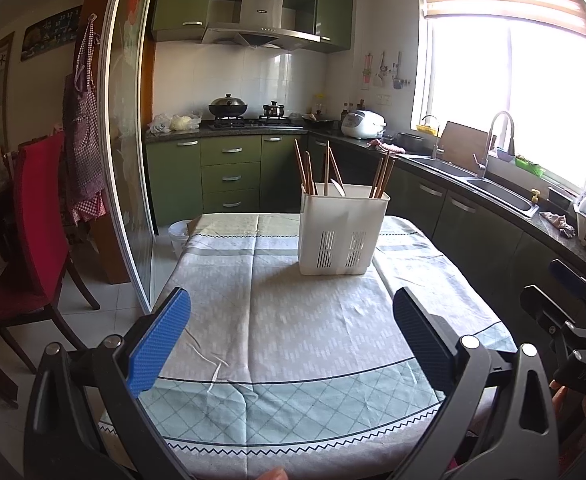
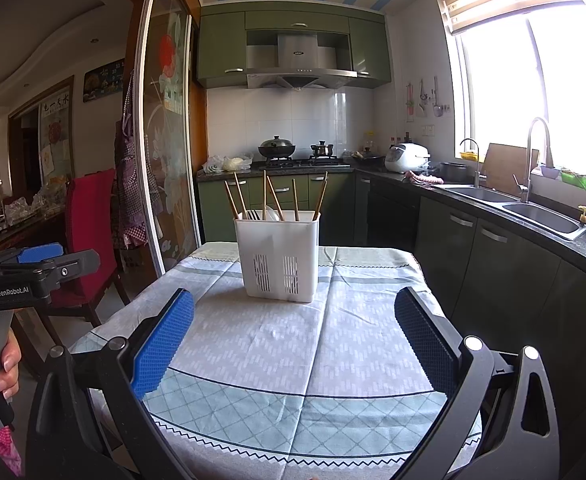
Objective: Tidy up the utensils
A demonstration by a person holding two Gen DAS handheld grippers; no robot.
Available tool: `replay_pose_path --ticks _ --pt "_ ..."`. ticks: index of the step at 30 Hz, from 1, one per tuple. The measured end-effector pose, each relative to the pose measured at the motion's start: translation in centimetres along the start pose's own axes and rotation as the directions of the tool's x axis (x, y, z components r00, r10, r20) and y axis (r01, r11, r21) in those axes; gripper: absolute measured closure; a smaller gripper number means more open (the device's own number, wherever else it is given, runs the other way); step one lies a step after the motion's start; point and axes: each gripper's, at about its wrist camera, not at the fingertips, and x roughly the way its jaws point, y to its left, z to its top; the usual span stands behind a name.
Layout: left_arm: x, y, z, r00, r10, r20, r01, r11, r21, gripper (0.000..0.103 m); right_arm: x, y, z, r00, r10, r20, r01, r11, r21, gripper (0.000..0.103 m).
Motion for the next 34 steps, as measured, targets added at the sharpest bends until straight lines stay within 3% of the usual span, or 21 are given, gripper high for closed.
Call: replay_pose_path --ticks 23,34 --pt "0.6 0.8 0.0 0.997 0.078 0.013 -0.078 0.997 0.015 0.007 0.6 -0.3 -0.4 1.000 0.006 -0.019 -0.006 1.000 -0.001 0.004" --pt "2.0 0.5 -0.1 0.998 0.063 -0.021 -0.063 0.998 0.029 0.007 1.4 -0.5 -0.8 0.999 0.002 -0.038 -0.002 1.000 0.004 0.004"
